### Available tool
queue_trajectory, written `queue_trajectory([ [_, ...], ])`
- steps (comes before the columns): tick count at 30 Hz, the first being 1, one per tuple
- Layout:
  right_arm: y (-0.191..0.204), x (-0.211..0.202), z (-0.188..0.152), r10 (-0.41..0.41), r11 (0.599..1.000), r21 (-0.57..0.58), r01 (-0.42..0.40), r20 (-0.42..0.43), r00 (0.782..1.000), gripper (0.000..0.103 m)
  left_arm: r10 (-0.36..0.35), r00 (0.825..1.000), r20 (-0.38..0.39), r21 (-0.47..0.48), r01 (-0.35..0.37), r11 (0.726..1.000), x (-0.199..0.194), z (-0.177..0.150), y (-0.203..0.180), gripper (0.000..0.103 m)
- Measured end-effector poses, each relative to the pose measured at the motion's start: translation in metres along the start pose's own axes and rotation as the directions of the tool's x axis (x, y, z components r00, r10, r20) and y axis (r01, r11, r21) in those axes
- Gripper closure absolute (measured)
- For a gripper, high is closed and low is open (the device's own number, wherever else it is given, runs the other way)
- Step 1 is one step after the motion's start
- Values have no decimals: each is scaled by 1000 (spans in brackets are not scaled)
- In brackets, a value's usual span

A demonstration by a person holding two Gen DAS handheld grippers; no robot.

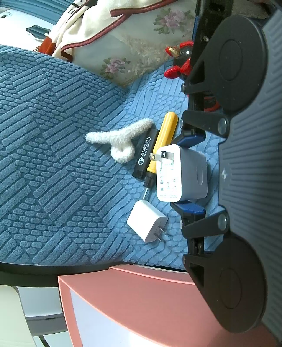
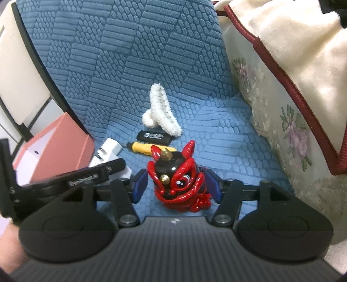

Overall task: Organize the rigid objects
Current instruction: 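Lift the red figurine and white charger and carry both over the pink box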

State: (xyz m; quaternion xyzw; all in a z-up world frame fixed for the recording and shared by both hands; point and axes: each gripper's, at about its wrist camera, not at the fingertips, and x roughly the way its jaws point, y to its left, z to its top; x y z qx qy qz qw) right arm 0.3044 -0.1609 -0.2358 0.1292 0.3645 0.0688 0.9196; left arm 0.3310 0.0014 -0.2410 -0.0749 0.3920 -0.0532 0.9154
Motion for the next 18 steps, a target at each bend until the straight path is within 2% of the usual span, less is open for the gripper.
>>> queue_trajectory([
  [4,7,9,-2,-36,996,-76,36,8,999,27,5,1000,-6,-9,-5,1000,1,0,3,46],
  [12,24,26,-4,-66,987,-146,68,20,998,27,14,1000,-13,-20,-14,1000,2,1,7,46],
  [14,25,29,-3,-24,992,-121,24,4,1000,26,13,1000,-16,-18,-14,1000,2,1,7,46],
  [15,27,29,-2,-33,993,-117,33,3,999,26,12,1000,-16,-17,-13,1000,1,1,7,46],
  [18,35,28,-1,-94,982,-162,93,1,996,40,9,1000,-13,-12,-9,1000,0,1,7,46],
])
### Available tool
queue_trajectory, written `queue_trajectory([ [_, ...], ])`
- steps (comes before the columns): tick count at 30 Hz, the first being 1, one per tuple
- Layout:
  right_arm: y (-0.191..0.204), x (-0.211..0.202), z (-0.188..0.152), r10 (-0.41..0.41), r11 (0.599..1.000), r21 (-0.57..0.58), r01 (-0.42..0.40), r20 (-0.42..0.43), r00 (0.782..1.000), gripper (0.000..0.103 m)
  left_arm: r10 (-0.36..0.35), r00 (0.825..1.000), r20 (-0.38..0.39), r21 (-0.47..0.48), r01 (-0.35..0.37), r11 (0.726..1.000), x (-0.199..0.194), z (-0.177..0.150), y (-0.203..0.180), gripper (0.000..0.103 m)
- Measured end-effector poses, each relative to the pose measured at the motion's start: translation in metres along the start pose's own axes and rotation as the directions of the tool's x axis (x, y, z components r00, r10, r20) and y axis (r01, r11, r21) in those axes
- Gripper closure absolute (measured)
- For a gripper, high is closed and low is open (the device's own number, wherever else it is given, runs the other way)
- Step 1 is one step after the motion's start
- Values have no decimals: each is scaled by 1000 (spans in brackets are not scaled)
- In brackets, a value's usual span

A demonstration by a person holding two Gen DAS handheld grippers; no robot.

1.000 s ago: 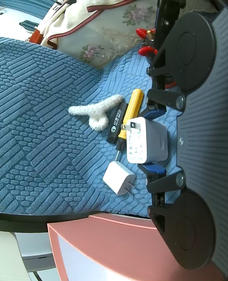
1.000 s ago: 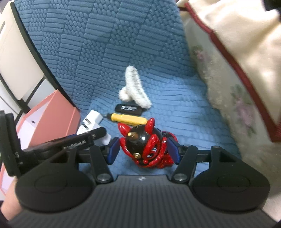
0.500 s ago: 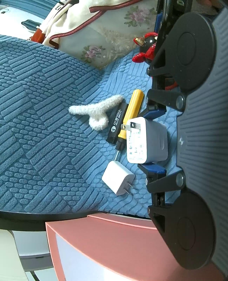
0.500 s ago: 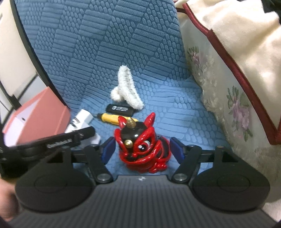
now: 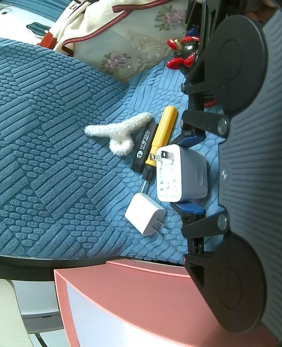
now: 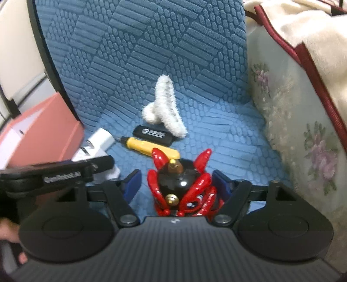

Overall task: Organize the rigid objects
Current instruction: 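Lift the red figurine and white charger and carry both over the pink box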

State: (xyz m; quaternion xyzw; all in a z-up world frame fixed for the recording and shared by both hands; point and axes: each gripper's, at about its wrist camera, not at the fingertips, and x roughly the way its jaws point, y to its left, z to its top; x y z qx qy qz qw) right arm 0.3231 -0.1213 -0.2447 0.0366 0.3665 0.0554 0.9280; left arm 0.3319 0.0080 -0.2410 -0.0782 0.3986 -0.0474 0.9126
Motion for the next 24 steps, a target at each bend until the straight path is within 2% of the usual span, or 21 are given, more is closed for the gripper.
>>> queue_trajectory([
  [5,-1,-7,3,5,999,35,-4,-25,1000,40,-27,1000,5,-1,27,1000,-4,0,0,46],
  [13,-1,-24,-7,36,998,45,-34,-46,998,41,-27,1000,2,-24,27,999,-22,-3,1,46],
  [24,-2,-82,-6,36,999,3,-36,-5,999,41,-50,998,36,-53,52,997,-85,7,-9,46],
])
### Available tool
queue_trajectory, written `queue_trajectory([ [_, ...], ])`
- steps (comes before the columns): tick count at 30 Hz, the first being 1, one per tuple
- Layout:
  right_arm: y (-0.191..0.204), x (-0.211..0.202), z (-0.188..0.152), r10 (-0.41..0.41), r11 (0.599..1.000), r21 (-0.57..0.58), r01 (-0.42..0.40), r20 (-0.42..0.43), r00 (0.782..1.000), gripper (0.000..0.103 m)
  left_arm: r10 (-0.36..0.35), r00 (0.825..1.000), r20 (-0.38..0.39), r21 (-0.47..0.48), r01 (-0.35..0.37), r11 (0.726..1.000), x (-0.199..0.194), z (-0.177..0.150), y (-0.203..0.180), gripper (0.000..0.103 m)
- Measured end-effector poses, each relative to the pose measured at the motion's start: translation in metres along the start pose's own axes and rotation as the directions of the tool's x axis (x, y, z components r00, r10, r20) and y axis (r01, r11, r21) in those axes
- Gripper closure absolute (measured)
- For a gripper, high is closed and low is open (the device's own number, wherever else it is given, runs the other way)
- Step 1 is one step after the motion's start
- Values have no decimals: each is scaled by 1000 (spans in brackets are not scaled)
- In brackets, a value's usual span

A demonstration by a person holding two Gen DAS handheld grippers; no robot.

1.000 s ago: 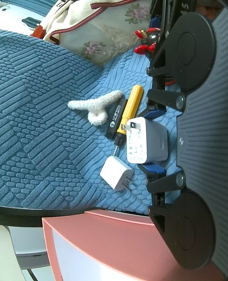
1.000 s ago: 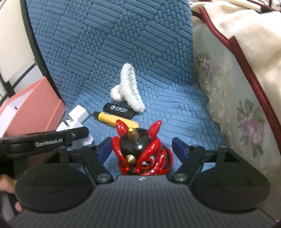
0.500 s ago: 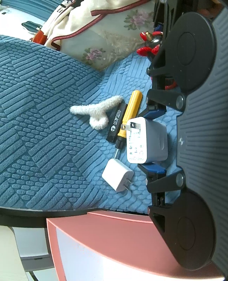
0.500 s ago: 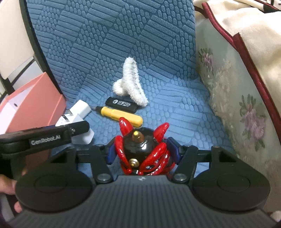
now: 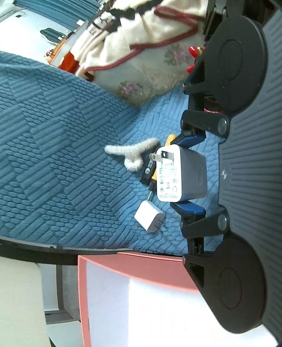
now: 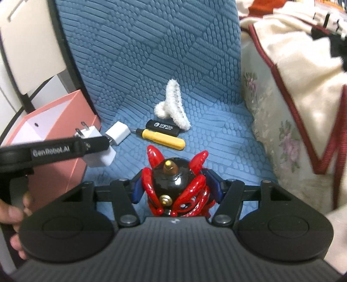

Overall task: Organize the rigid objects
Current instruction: 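Lift the red figurine and white charger and carry both over the pink box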

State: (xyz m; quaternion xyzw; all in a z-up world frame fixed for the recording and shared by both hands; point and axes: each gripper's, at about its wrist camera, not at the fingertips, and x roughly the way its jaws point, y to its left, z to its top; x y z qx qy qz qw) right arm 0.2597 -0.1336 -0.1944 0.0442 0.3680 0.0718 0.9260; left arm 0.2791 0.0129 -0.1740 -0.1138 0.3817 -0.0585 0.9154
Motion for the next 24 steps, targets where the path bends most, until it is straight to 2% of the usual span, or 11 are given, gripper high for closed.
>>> queue_trajectory([
  [13,13,-98,-6,46,999,13,-47,52,998,41,-39,999,23,-5,39,999,-100,-18,-25,46],
  [17,18,-120,-11,54,998,8,-54,59,997,41,-36,999,30,4,36,999,-128,-26,-30,46],
  [24,24,-146,-20,69,998,9,-70,56,996,41,-29,998,54,-48,32,998,-168,-34,-25,46],
])
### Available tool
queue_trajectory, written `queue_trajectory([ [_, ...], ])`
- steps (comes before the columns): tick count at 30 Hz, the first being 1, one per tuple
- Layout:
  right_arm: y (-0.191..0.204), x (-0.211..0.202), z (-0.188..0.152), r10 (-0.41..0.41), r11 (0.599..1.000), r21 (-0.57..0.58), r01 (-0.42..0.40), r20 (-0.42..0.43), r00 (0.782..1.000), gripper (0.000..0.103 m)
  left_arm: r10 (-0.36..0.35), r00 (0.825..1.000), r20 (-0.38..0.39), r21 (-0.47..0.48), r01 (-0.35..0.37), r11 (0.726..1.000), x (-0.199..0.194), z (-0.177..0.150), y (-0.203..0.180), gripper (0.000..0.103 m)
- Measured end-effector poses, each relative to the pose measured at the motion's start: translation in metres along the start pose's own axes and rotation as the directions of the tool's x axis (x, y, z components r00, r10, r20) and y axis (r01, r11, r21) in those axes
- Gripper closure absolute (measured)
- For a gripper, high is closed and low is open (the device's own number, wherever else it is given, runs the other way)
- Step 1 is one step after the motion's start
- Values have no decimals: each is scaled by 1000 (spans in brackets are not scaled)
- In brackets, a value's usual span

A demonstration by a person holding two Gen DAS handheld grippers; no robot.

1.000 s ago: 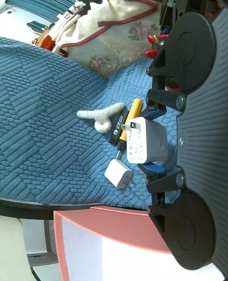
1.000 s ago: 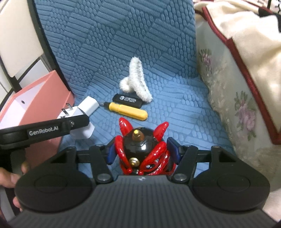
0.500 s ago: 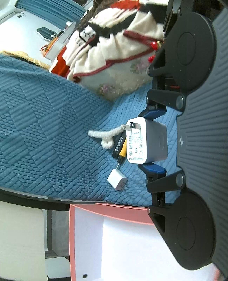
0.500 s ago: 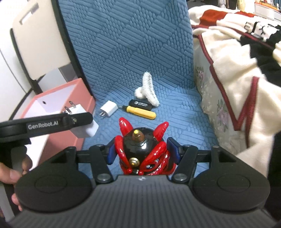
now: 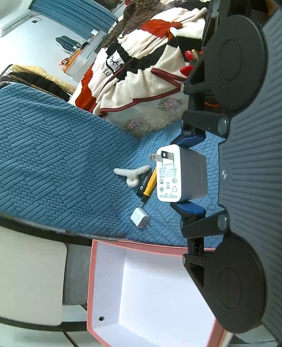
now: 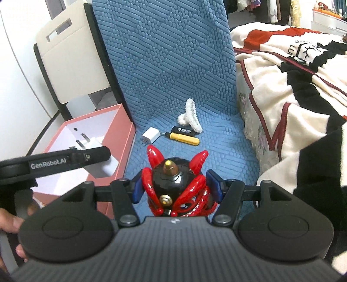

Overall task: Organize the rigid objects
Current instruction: 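Lift the red figurine and white charger and carry both over the pink box, then lower both items into the pink box and open both grippers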

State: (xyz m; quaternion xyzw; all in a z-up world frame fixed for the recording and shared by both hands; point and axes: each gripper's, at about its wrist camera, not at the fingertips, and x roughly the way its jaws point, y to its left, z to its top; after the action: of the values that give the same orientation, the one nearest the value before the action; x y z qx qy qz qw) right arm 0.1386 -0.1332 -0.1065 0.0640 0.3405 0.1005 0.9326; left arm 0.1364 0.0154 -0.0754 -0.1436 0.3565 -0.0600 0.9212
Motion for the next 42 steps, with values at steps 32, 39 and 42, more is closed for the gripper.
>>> queue_trajectory([
  [32,193,43,7,346,876,-294,-382,-168,923,41,298,954,36,-203,-285,937,-123,-1,169,46],
  [39,216,93,11,295,890,-286,-356,-235,926,41,293,956,8,-212,-285,935,-94,17,218,46],
  [42,224,113,11,267,902,-274,-332,-250,931,41,282,959,-18,-199,-280,939,-78,24,239,46],
])
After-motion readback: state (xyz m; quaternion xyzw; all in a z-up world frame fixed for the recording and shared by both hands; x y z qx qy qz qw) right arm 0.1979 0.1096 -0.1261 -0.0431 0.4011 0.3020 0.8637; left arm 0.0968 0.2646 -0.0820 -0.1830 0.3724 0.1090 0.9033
